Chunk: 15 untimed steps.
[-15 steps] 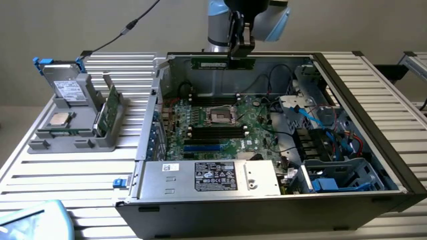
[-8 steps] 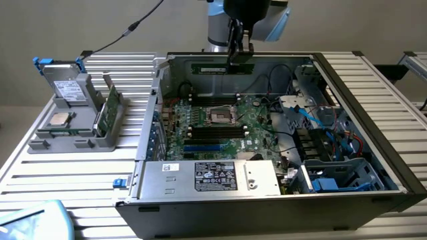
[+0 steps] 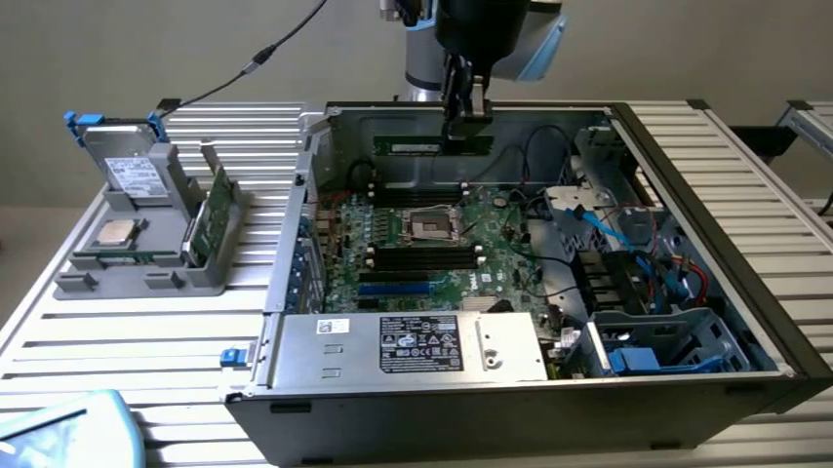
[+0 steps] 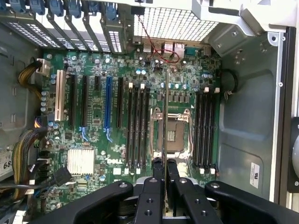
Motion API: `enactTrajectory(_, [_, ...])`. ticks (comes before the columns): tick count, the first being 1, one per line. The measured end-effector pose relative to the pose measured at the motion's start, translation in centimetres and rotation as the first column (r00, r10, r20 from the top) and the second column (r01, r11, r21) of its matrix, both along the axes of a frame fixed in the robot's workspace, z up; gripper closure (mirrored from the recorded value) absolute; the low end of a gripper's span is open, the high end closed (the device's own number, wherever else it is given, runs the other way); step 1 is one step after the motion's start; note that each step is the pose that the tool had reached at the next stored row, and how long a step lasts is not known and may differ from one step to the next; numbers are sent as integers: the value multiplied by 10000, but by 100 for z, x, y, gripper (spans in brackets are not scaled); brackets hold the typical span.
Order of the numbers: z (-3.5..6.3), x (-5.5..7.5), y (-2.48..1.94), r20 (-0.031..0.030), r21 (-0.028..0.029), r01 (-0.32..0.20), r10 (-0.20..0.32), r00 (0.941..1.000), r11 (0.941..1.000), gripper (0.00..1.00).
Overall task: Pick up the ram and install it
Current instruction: 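Insert the ram into the slot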
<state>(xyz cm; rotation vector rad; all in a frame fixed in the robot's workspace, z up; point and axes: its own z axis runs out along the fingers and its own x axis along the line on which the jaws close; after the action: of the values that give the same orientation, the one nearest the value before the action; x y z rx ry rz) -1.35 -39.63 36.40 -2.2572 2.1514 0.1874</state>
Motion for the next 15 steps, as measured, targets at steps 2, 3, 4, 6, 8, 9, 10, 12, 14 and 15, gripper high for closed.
enactTrajectory(2, [-36, 0, -16, -1, -1, -34, 34, 10000, 10000, 85])
enactTrajectory(3, [-54, -1, -27, 0, -1, -41, 41, 10000, 10000, 85])
enactTrajectory(4, [-73, -3, -38, 0, 1, -42, 42, 10000, 10000, 85])
enactTrajectory(6, [-110, -11, -61, -1, 0, -41, 41, 10000, 10000, 85])
enactTrajectory(8, [-146, -22, -82, -1, -1, -42, 42, 10000, 10000, 85])
enactTrajectory(9, [-164, -28, -91, 0, -1, -42, 42, 10000, 10000, 85])
enactTrajectory(10, [-183, -34, -101, -1, 0, -43, 43, 10000, 10000, 85])
enactTrajectory(12, [-219, -42, -123, -1, -1, -43, 43, 10000, 10000, 85])
enactTrajectory(14, [-254, -44, -154, -2, -3, -41, 41, 10000, 10000, 85])
enactTrajectory(15, [-272, -44, -172, -1, -2, -41, 41, 10000, 10000, 85])
